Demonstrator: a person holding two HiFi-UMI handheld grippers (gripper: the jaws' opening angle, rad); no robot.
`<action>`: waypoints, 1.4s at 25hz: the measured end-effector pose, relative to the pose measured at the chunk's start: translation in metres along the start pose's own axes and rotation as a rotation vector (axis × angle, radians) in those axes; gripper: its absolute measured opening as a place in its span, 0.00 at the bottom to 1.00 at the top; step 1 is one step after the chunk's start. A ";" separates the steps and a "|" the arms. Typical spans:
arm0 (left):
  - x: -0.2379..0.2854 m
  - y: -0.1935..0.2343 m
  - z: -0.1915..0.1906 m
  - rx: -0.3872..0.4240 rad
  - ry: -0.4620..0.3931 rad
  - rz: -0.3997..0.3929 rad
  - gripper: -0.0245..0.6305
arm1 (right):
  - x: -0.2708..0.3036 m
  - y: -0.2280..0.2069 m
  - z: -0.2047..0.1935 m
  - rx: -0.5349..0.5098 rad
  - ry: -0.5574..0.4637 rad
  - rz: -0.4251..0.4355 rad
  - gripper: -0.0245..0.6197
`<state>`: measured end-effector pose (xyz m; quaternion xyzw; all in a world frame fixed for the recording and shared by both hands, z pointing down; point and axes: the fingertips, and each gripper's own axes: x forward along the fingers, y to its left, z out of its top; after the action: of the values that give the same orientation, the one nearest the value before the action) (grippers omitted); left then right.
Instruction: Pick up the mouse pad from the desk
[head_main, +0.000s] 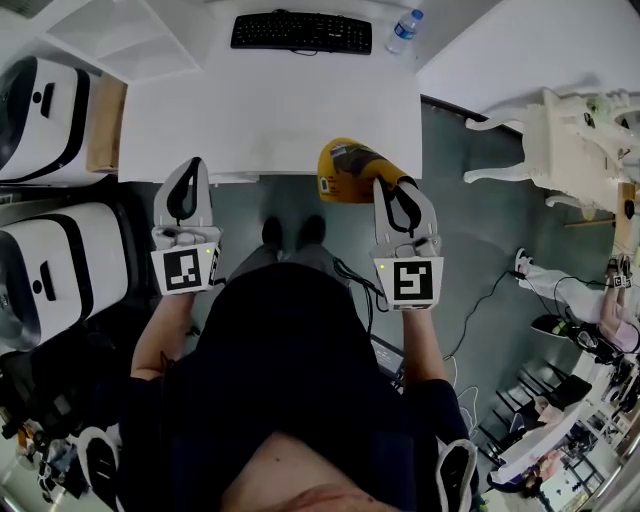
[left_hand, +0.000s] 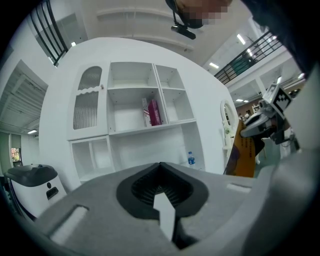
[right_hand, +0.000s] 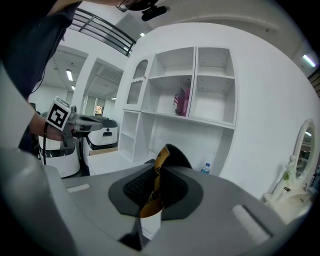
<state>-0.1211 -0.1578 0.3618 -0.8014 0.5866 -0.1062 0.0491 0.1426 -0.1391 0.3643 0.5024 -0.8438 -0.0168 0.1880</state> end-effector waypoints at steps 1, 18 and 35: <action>0.000 -0.002 0.000 -0.002 0.001 -0.002 0.04 | -0.003 0.000 -0.002 0.009 0.002 -0.002 0.07; -0.007 -0.016 -0.004 -0.030 0.021 -0.027 0.04 | -0.017 0.001 -0.019 0.142 -0.017 -0.069 0.07; -0.012 -0.019 -0.005 -0.034 0.021 -0.026 0.04 | -0.012 0.005 -0.020 0.139 -0.025 -0.065 0.07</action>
<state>-0.1085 -0.1403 0.3695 -0.8085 0.5783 -0.1055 0.0277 0.1503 -0.1229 0.3806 0.5413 -0.8283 0.0297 0.1415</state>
